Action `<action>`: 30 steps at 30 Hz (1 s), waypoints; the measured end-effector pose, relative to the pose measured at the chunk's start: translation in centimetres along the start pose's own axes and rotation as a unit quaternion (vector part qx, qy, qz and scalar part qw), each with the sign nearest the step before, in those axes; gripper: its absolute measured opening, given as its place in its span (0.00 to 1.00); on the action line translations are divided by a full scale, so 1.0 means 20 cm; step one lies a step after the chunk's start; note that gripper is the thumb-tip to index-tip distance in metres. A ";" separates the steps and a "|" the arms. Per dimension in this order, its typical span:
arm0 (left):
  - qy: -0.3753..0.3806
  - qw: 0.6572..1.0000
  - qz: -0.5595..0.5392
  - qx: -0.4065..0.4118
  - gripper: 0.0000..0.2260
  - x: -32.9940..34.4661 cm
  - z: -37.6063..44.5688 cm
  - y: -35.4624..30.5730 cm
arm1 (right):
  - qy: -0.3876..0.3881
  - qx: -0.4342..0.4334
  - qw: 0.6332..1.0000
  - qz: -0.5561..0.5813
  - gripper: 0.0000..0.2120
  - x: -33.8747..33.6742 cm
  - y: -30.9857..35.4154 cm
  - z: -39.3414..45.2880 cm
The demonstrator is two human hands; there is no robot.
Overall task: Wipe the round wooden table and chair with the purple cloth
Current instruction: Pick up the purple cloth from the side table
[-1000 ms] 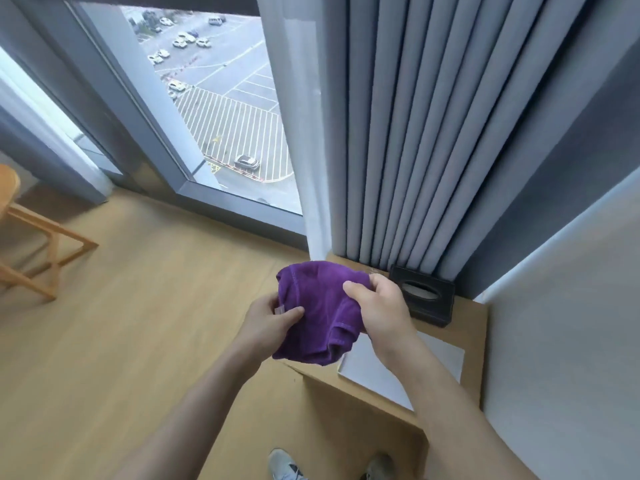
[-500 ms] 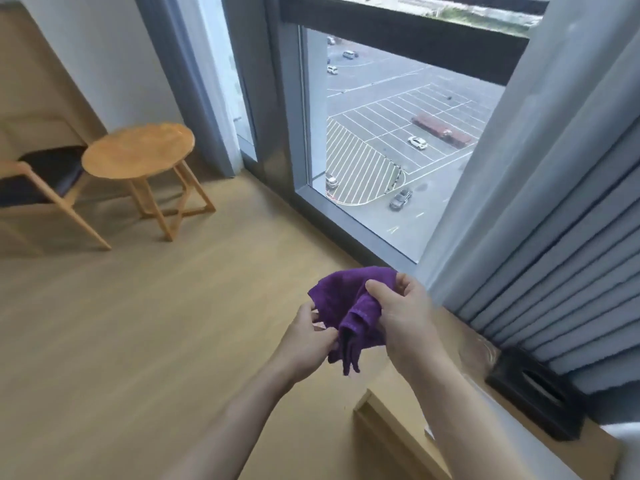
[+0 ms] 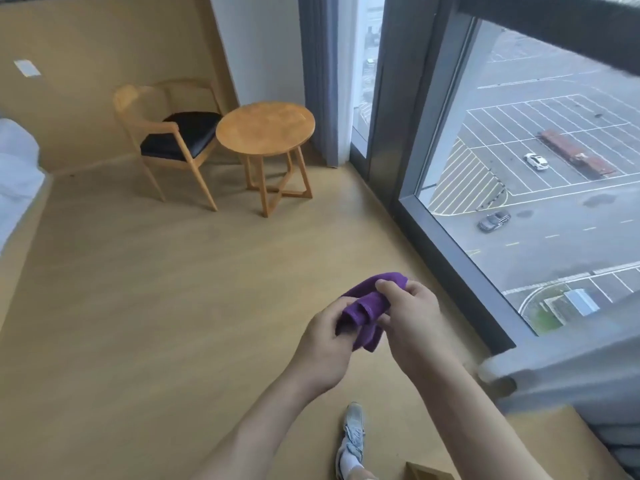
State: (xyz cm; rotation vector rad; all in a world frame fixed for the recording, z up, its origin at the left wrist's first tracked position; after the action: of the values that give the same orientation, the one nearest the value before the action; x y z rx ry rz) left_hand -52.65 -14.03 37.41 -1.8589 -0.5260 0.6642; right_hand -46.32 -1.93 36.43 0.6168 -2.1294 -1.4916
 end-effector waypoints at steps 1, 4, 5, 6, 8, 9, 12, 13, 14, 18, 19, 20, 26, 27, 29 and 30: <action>-0.014 1.000 0.003 -0.005 0.11 -0.06 0.06 -0.01 | 0.016 0.007 1.000 0.000 0.06 0.05 0.00 0.06; -0.038 0.999 0.004 -0.021 0.08 -0.20 0.24 -0.06 | 0.058 0.022 0.998 -0.024 0.07 0.16 0.02 0.24; -0.047 0.999 0.014 -0.024 0.08 -0.25 0.30 -0.08 | 0.070 0.024 0.996 -0.039 0.10 0.19 0.02 0.30; -0.055 0.998 0.025 -0.025 0.09 -0.29 0.37 -0.10 | 0.084 0.026 0.995 -0.055 0.13 0.22 0.02 0.36; -0.068 0.997 0.032 -0.018 0.10 -0.37 0.49 -0.14 | 0.116 0.024 0.990 -0.077 0.15 0.30 0.03 0.49; -0.070 0.997 0.028 -0.014 0.09 -0.40 0.54 -0.16 | 0.130 0.019 0.988 -0.086 0.15 0.33 0.04 0.55; -0.084 0.996 -0.003 -0.025 0.09 -0.48 0.69 -0.20 | 0.151 -0.016 0.977 -0.148 0.12 0.44 0.10 0.74; -0.092 0.995 -0.015 -0.028 0.09 -0.52 0.74 -0.20 | 0.159 -0.038 0.968 -0.190 0.13 0.48 0.12 0.80; -0.101 0.994 -0.028 -0.031 0.09 -0.55 0.79 -0.21 | 0.168 -0.065 0.955 -0.236 0.16 0.52 0.14 0.86; -0.133 0.988 -0.065 -0.044 0.11 -0.73 1.00 -0.21 | 0.185 -0.159 0.906 -0.345 0.24 0.74 0.24 1.05; -0.140 0.987 -0.066 -0.048 0.12 -0.79 1.05 -0.21 | 0.187 -0.177 0.899 -0.354 0.25 0.80 0.26 1.09; -0.147 0.986 -0.062 -0.050 0.13 -0.84 1.10 -0.20 | 0.192 -0.188 0.894 -0.358 0.26 0.86 0.27 1.14; -0.155 0.985 -0.053 -0.060 0.17 -1.25 1.43 -0.15 | 0.243 -0.187 0.872 -0.381 0.34 1.31 0.25 1.42; -0.153 0.984 -0.062 -0.061 0.18 -1.32 1.48 -0.15 | 0.241 -0.194 0.872 -0.381 0.34 1.39 0.27 1.47; -0.146 0.984 -0.076 -0.064 0.22 -1.47 1.59 -0.15 | 0.233 -0.203 0.877 -0.367 0.31 1.54 0.29 1.57; -0.145 0.984 -0.081 -0.065 0.22 -1.55 1.64 -0.15 | 0.231 -0.202 0.883 -0.355 0.28 1.61 0.30 1.62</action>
State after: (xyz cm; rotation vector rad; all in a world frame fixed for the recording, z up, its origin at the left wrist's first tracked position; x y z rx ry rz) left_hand -97.69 -9.87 36.64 -1.8253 -0.9188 0.8114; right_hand -91.93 4.49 36.16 1.5119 -1.2095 -1.8290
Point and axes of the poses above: each hand's wrist, its own z-axis towards the middle knuckle, its own x-axis out of the palm, y = z × x, the point moved 8 cm from there along z, towards the middle knuckle, and after that the axes turned 9 degrees about -x, right-handed, at the moved point
